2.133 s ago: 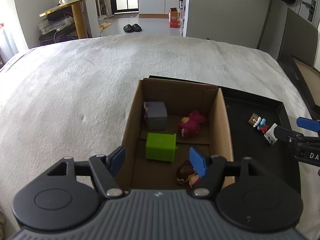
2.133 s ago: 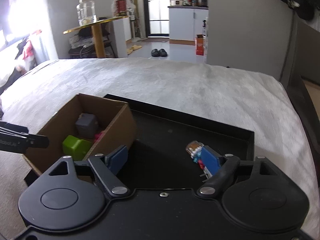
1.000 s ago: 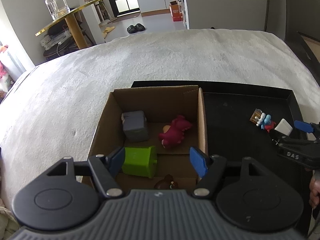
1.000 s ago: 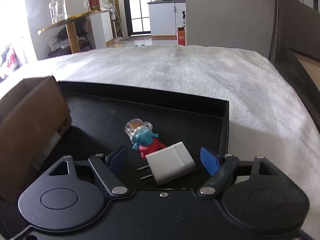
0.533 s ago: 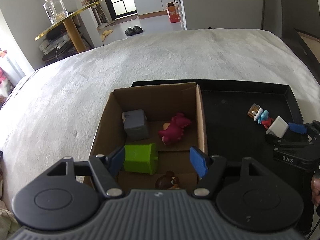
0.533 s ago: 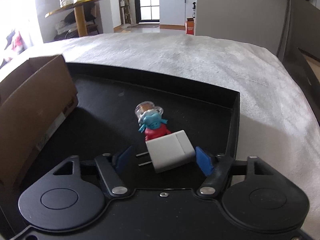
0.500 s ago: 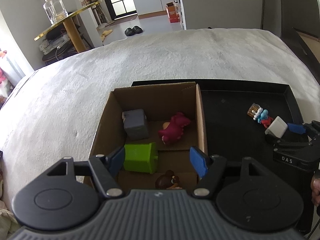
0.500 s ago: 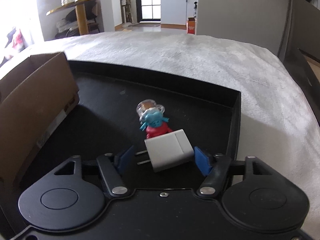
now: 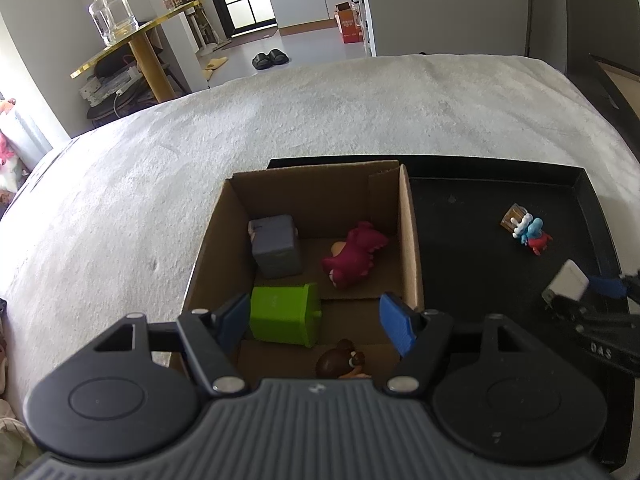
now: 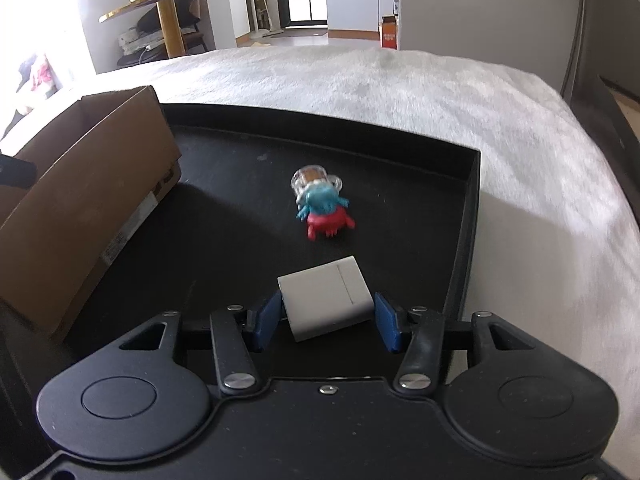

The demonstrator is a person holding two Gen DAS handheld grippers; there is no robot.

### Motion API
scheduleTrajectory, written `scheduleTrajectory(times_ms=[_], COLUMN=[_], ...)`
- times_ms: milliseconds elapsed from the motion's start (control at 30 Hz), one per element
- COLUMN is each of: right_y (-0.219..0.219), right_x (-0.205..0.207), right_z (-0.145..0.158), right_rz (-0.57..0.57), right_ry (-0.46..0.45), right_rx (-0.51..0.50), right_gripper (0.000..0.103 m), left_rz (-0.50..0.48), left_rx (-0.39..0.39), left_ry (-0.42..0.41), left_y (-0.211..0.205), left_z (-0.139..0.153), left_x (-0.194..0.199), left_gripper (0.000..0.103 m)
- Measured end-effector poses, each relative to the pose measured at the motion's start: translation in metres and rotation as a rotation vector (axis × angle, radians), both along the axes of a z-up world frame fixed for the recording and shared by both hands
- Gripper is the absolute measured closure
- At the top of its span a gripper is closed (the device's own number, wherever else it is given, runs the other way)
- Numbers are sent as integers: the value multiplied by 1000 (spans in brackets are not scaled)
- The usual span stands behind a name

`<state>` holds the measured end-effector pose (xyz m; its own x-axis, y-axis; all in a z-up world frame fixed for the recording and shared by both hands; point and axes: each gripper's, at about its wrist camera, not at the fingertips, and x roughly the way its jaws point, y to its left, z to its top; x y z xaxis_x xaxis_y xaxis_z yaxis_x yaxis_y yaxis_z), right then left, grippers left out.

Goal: Organize rigid objects
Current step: 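Lift the white plug adapter with the right gripper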

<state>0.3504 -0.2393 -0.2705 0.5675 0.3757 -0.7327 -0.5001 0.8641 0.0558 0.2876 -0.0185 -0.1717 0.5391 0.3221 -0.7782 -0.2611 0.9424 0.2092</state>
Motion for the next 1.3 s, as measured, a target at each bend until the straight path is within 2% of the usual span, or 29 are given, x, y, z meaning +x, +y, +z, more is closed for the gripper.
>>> scheduleTrajectory(times_ms=[133, 233, 533, 633, 800, 867, 1067, 1300], right_y=[-3, -1, 4, 7, 14, 18, 29, 25], right_x=[-3, -2, -4, -6, -9, -7, -4, -11], right_z=[-1, -3, -3, -4, -2, -8, -4, 20], right_rz=[-1, -14, 20, 26, 47, 54, 41, -25], right_ry=[-1, -10, -53, -64, -76, -51, -52, -41], right_rx=[11, -1, -26, -46, -39, -50, -99, -83], right_gripper=[51, 38, 34, 25, 26, 40, 42, 42], left_rz=[5, 6, 15, 22, 33, 35, 56, 60], left_rx=[-4, -5, -31, -43, -70, -85, -150, -172], left_ry=[-2, 2, 2, -2, -12, -12, -29, -60], left_y=[2, 4, 14, 20, 30, 33, 47, 55], left_z=[-1, -3, -7, -9, -8, -9, -2, 3], left_x=[1, 1, -3, -7, -12, -12, -14, -23], left_gripper=[33, 33, 33, 33, 33, 33, 33, 33])
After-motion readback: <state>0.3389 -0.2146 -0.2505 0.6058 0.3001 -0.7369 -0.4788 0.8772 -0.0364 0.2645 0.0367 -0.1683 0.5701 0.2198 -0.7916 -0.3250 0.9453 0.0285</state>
